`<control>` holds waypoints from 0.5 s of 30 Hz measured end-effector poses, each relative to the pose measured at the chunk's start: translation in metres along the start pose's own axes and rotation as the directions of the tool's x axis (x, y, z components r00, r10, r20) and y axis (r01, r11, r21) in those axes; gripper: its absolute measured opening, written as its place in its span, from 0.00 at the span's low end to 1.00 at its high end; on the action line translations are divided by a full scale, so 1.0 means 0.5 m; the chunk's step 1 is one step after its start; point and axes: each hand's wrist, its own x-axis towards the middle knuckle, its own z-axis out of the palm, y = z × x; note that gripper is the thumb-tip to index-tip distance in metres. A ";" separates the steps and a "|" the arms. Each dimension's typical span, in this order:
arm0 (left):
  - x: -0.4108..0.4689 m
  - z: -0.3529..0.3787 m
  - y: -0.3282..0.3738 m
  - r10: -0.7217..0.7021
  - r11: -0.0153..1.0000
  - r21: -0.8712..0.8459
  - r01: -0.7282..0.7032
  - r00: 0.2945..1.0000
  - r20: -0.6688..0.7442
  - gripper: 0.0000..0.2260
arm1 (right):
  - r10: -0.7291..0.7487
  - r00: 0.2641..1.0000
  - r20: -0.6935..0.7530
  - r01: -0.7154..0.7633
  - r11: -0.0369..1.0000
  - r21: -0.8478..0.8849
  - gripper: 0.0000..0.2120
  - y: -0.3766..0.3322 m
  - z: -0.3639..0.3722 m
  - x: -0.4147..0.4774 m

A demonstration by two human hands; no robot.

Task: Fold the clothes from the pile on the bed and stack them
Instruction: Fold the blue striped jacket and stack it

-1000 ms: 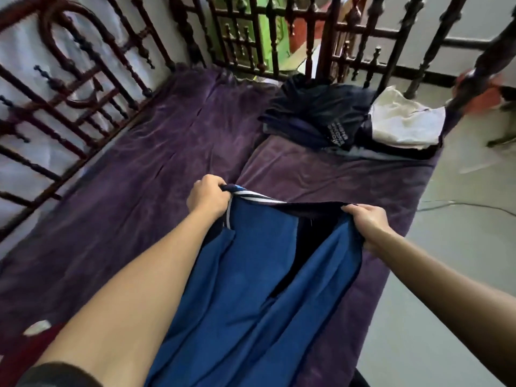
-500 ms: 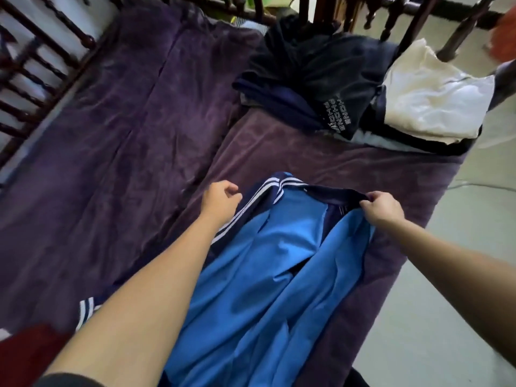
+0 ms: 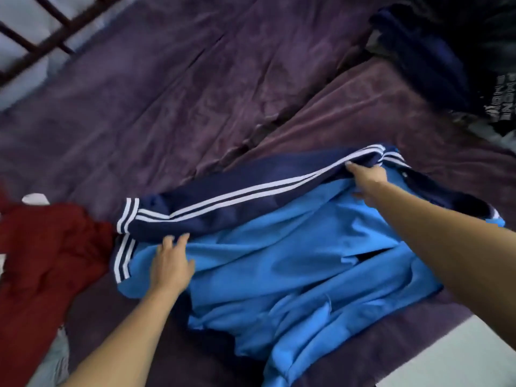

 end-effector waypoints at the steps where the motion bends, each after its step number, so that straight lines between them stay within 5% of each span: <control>1: 0.025 0.005 -0.004 0.029 0.997 0.065 -0.030 1.000 0.009 0.33 | -0.035 0.999 -0.019 0.036 0.999 0.027 0.19 -0.007 0.018 0.008; 3: 0.064 0.023 -0.001 0.042 0.981 0.186 -0.057 0.996 0.083 0.38 | -0.099 0.995 -0.017 0.100 0.990 0.097 0.20 -0.026 0.048 0.012; 5: 0.083 0.039 0.005 0.041 0.975 0.213 -0.061 0.994 0.101 0.33 | -0.129 0.991 0.040 0.123 0.985 0.123 0.19 -0.058 0.066 0.006; 8: 0.106 0.030 0.009 0.081 0.995 0.072 -0.072 0.988 -0.130 0.10 | -0.163 0.978 0.131 0.160 0.987 0.030 0.15 -0.137 0.075 0.005; 12: 0.143 -0.031 0.016 0.058 0.952 -0.257 -0.167 0.922 -0.383 0.07 | -0.136 0.990 0.022 0.136 0.991 0.011 0.18 -0.258 0.074 0.034; 15: 0.123 -0.031 -0.002 0.164 0.935 -0.222 -0.275 0.894 -0.417 0.12 | -0.016 0.997 0.079 0.022 0.997 -0.068 0.27 -0.277 0.061 0.041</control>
